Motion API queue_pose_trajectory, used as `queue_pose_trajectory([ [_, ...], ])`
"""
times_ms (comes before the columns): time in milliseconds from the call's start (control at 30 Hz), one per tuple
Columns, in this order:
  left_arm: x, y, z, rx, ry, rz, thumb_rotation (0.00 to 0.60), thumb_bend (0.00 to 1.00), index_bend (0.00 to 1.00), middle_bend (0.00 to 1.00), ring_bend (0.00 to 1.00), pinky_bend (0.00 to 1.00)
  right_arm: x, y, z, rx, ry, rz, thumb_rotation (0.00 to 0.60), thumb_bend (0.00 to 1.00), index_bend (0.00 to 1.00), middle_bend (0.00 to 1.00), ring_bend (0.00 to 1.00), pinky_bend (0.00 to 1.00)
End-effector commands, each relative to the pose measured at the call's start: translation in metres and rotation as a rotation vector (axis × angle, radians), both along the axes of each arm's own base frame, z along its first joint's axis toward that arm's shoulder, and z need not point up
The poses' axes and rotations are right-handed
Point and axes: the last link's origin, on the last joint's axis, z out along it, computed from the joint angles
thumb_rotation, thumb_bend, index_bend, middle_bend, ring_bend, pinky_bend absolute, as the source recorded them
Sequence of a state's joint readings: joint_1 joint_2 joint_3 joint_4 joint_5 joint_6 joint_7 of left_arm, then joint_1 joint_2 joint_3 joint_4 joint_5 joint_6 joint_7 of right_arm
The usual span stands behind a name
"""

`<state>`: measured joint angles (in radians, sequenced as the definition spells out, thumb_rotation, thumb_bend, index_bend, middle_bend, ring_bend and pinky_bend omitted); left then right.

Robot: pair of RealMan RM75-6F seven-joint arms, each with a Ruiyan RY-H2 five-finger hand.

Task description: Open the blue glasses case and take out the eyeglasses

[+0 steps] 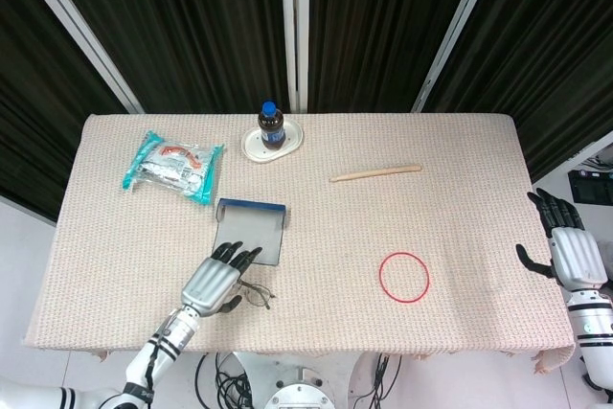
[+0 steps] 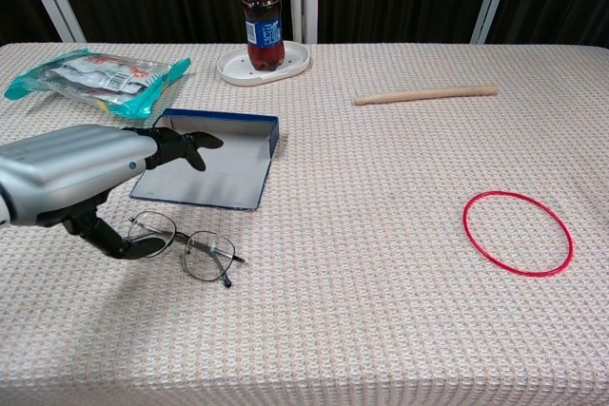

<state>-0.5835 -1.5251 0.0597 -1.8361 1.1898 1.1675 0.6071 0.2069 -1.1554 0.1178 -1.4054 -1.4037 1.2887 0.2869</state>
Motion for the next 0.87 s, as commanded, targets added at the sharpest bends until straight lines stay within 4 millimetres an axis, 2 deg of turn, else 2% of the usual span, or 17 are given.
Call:
queue_pose_trajectory([
  [33,-0.002,0.001,0.003,0.010,-0.013,0.011,0.600,0.23,0.00,0.11,0.01,0.09,0.000,0.000,0.000,-0.001,-0.001,0.000,0.600,0.31,0.00,0.01,0.00,0.00],
  [167,-0.001,0.010,0.018,0.080,-0.039,0.016,0.600,0.22,0.00,0.11,0.00,0.08,0.000,0.000,0.000,-0.001,-0.001,0.001,0.600,0.31,0.00,0.01,0.00,0.00],
  [367,-0.012,0.036,0.065,0.358,-0.085,-0.013,0.600,0.25,0.01,0.09,0.00,0.05,0.000,0.000,0.000,-0.010,0.001,0.006,0.600,0.31,0.00,0.00,0.00,0.00],
  [500,-0.044,0.056,0.097,0.509,-0.107,0.039,0.600,0.25,0.04,0.08,0.00,0.03,0.002,0.001,0.001,-0.026,-0.001,0.017,0.600,0.31,0.00,0.00,0.00,0.00],
  [600,-0.068,0.065,0.113,0.486,-0.123,0.097,0.600,0.23,0.04,0.03,0.00,0.00,0.002,0.001,0.000,-0.028,-0.001,0.016,0.600,0.30,0.00,0.00,0.00,0.00],
  [733,-0.099,0.065,0.130,0.445,-0.085,0.124,0.600,0.18,0.04,0.00,0.00,0.00,0.005,0.002,-0.002,-0.033,0.006,0.027,0.600,0.30,0.00,0.00,0.00,0.00],
  [867,-0.119,0.060,0.135,0.418,-0.113,0.185,0.600,0.17,0.04,0.00,0.00,0.00,0.006,0.002,-0.004,-0.031,0.014,0.026,0.600,0.30,0.00,0.00,0.00,0.00],
])
